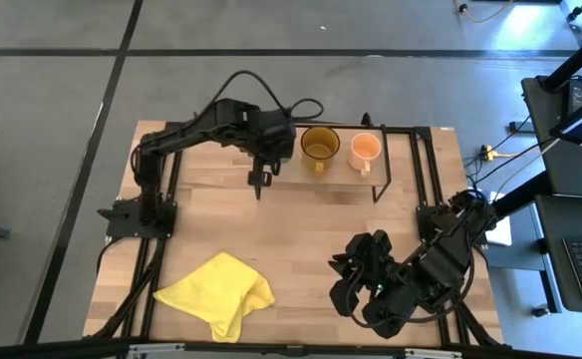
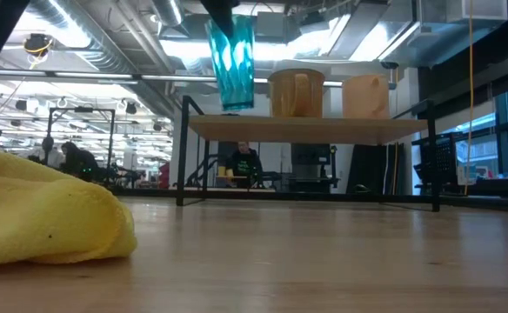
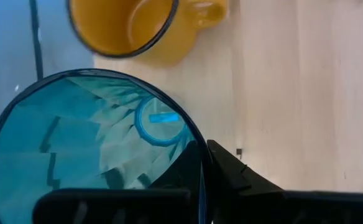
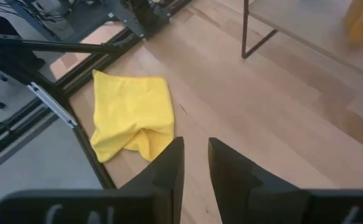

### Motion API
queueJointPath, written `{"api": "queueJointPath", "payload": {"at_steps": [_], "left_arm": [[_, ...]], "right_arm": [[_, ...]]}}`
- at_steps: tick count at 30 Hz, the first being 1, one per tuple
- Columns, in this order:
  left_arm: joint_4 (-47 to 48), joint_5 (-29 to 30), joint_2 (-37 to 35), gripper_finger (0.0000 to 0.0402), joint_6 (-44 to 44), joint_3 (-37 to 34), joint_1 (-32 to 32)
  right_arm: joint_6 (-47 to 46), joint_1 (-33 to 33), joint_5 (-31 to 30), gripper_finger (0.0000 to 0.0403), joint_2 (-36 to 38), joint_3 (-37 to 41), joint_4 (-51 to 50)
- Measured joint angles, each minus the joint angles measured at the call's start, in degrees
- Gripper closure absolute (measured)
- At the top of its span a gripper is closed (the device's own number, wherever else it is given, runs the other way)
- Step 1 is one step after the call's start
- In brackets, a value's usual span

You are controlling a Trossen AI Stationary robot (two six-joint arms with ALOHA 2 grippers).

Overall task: Stack small to large cups/mugs on shelf
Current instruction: Put the blue glass on the shelf

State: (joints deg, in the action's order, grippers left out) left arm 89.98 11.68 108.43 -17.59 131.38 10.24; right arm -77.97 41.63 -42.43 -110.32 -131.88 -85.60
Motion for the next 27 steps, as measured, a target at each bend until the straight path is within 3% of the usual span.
{"api": "queueJointPath", "payload": {"at_steps": [4, 9, 27], "left_arm": [[0.07, 1.88, -0.14, 0.0396, 2.99, -1.75, 0.27], [0.02, -1.86, -0.3, 0.0396, 6.86, -2.28, 0.06], [0.04, -2.25, -0.3, 0.0384, 12.97, -2.32, 0.96]], "right_arm": [[-0.27, -0.02, 0.64, 0.0328, -0.02, 1.77, 1.36], [-2.38, 0.03, 1.96, 0.0328, -0.04, 3.18, 1.77], [-2.81, 1.64, 2.58, 0.0328, -0.02, 3.55, 1.87]]}}
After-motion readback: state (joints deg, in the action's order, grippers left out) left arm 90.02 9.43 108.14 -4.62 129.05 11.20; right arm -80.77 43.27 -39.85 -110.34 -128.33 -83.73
